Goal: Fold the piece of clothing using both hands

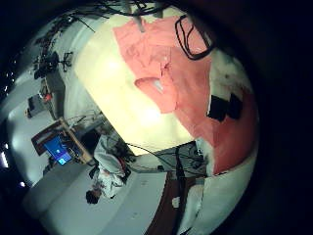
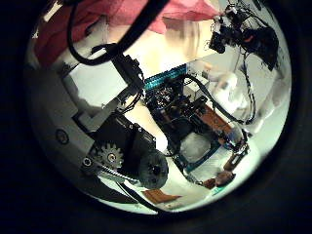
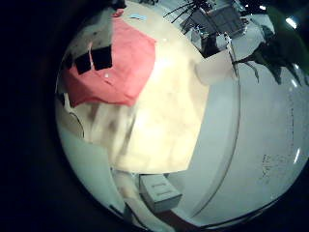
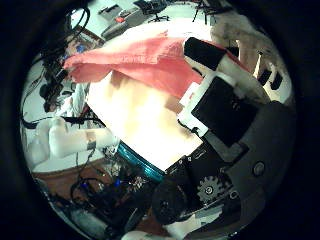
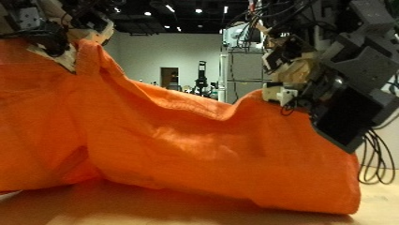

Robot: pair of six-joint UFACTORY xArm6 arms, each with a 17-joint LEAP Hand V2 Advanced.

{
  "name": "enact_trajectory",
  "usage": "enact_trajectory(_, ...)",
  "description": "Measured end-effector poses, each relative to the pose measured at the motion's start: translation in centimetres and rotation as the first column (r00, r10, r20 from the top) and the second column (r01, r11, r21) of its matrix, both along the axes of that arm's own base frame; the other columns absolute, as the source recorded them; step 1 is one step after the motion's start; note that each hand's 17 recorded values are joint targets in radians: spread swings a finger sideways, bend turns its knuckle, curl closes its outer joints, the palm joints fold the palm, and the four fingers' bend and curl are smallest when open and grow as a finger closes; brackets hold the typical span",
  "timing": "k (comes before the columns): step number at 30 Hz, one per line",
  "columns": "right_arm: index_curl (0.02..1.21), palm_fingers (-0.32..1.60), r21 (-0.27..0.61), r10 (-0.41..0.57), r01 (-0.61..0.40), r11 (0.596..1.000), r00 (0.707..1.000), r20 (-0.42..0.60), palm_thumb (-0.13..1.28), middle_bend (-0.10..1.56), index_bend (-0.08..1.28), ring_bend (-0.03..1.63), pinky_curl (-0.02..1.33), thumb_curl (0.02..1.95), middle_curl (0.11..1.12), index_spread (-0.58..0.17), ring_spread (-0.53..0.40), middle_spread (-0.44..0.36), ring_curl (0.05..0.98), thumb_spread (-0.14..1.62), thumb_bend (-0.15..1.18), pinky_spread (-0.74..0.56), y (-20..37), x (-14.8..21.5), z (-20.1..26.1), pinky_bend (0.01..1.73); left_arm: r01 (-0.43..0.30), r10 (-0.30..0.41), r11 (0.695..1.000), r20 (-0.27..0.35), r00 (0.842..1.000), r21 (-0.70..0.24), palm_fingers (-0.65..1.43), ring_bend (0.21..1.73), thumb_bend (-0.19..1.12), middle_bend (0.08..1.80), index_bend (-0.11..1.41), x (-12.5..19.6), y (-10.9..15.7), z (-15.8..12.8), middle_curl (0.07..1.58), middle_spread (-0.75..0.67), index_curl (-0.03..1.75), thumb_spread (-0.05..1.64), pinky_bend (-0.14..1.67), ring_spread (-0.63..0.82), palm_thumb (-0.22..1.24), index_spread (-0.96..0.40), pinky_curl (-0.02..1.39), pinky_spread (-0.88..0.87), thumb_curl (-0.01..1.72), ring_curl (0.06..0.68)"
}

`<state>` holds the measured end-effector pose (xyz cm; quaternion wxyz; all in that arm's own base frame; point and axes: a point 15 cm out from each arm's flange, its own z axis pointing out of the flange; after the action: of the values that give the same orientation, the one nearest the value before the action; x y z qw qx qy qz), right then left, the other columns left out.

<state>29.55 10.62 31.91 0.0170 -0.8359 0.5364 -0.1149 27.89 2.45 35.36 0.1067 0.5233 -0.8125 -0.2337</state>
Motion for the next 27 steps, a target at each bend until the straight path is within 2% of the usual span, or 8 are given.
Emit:
enact_trajectory(9,0.89,1.18,-0.023,-0.031,0.031,0.999,0.999,-0.005,1.11,1.33,1.04,1.41,0.68,0.76,0.69,-0.264,-0.194,-0.119,0.631,1.05,0.00,-0.24,0.5,6.0,0.2,1.30,-0.023,0.023,1.000,-0.018,1.000,0.012,1.08,1.26,-0.02,0.83,0.19,4.4,0.4,-0.3,1.06,-0.63,1.43,0.93,1.13,-0.48,0.77,-0.69,0.59,-0.65,0.56,0.529)
enact_trajectory(18,0.87,1.18,-0.033,-0.054,0.054,0.998,0.999,0.005,1.11,1.34,1.05,1.41,0.70,0.79,0.68,-0.258,-0.194,-0.119,0.630,1.05,-0.01,-0.24,1.8,13.2,-1.1,1.29,-0.022,0.025,0.995,-0.024,0.999,0.097,1.06,1.27,-0.02,0.83,0.19,10.8,2.1,-1.0,1.06,-0.63,1.43,0.93,1.11,-0.47,0.77,-0.67,0.61,-0.66,0.56,0.536)
enact_trajectory(22,0.87,1.18,-0.036,-0.068,0.068,0.997,0.998,0.002,1.11,1.35,1.05,1.42,0.70,0.81,0.68,-0.256,-0.194,-0.119,0.629,1.06,-0.01,-0.25,2.0,16.1,-2.0,1.29,-0.020,0.024,0.988,-0.024,0.999,0.155,1.04,1.27,-0.02,0.83,0.18,13.7,3.2,-2.0,1.07,-0.63,1.44,0.93,1.10,-0.48,0.77,-0.67,0.61,-0.66,0.56,0.541)
enact_trajectory(27,0.86,1.18,-0.040,-0.079,0.078,0.996,0.997,-0.017,1.12,1.35,1.06,1.42,0.71,0.82,0.67,-0.254,-0.195,-0.118,0.630,1.06,-0.01,-0.25,3.1,19.4,-4.0,1.29,-0.020,0.027,0.984,-0.035,0.999,0.179,1.02,1.28,-0.02,0.82,0.18,16.9,3.7,-4.5,1.08,-0.63,1.44,0.94,1.09,-0.47,0.76,-0.66,0.62,-0.66,0.56,0.550)
